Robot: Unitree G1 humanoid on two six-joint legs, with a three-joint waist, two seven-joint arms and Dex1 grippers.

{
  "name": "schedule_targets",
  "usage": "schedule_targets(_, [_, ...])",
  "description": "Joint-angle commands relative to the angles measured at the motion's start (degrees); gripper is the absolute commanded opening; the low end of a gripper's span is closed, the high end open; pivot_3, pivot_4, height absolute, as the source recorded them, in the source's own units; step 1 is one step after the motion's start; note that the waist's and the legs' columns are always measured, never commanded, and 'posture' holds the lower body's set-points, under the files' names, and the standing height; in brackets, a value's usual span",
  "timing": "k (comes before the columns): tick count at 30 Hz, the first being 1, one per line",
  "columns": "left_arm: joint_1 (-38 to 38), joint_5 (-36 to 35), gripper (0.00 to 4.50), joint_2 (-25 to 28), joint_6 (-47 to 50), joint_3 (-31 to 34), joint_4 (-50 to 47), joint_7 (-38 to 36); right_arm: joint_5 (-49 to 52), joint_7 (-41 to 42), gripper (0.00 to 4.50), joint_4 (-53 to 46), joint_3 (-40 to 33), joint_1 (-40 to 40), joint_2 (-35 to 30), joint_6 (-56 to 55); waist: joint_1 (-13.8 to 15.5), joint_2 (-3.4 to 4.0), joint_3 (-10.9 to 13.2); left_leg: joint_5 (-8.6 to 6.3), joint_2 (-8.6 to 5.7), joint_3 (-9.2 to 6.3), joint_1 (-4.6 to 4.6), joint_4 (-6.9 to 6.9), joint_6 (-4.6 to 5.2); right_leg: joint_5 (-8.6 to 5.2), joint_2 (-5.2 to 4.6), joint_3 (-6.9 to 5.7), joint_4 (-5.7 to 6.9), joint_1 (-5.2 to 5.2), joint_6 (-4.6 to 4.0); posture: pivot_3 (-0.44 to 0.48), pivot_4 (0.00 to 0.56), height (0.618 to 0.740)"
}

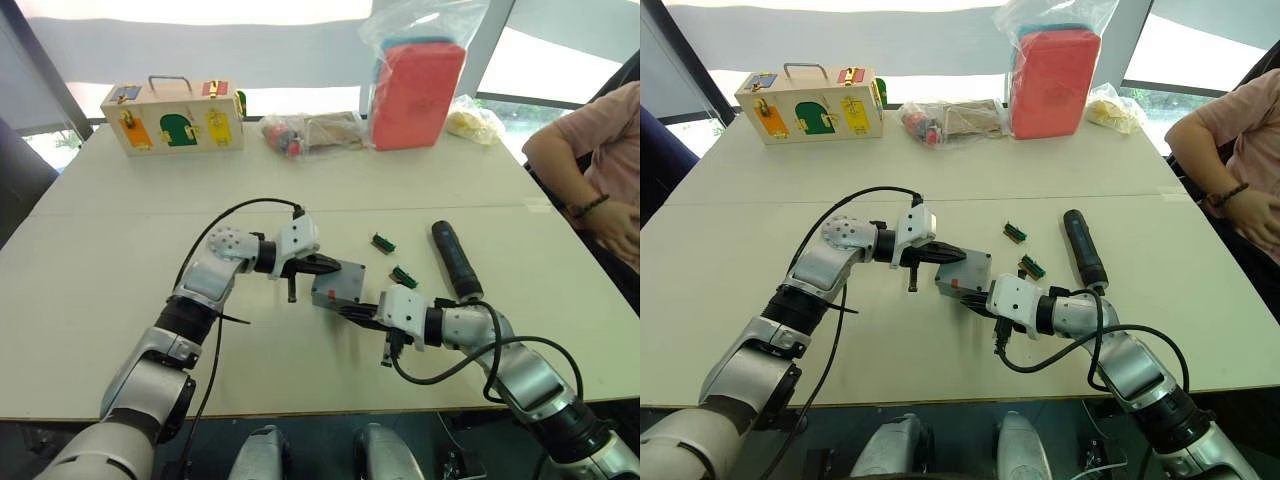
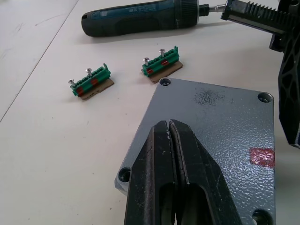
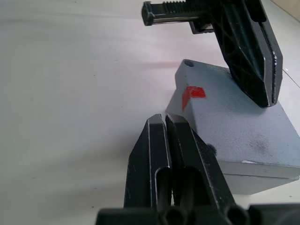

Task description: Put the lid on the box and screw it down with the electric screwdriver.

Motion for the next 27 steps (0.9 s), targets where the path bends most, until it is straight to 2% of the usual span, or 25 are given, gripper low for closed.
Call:
schedule_targets(1, [0.7, 1.9, 0.0, 0.2, 1.0, -1.1, 1.7, 0.3, -0.7, 0.3, 0.08, -0.1, -1.7, -1.3, 1.0, -0.4, 0.0, 0.0, 0.0, 0.0, 0.0, 0.0, 0.0, 0.0, 0.0, 0.0, 0.0, 0.0, 0.0, 0.0, 0.0, 0.0, 0.15, 0.73])
schedule_targets(16, [0.5, -2.1, 0.0, 0.0, 2.5, 1.9, -1.5, -1.0, -1.6, 2.4, 0.08, 0.7, -2.0, -2.2, 2.2, 0.1, -0.1, -0.03, 0.1, 0.0, 0.0, 0.0, -0.09, -0.04, 0.0, 0.0, 0.0, 0.0, 0.0, -0.12, 0.0, 0.0, 0.15, 0.73])
schedule_targets(22, [-0.3, -4.0, 0.0, 0.2, 3.8, 3.5, -2.5, -1.3, -0.9, 3.2, 0.08, 0.4, -2.2, -2.4, 3.1, 0.0, -0.1, -0.04, 0.1, 0.06, -0.03, -0.01, -0.86, -0.01, -0.08, 0.12, 0.01, 0.0, 0.06, -0.88, 0.19, 0.0, 0.15, 0.73])
schedule_targets(27, [-0.8, -5.1, 0.0, 0.5, 4.5, 4.6, -3.3, -1.0, -1.0, 3.6, 0.08, 0.9, -2.5, -3.2, 3.7, -0.2, -0.1, -0.05, 0.2, 0.06, -0.09, -0.01, -0.88, -0.01, -0.08, 0.13, 0.01, -0.02, 0.06, -0.91, 0.22, 0.0, 0.15, 0.73])
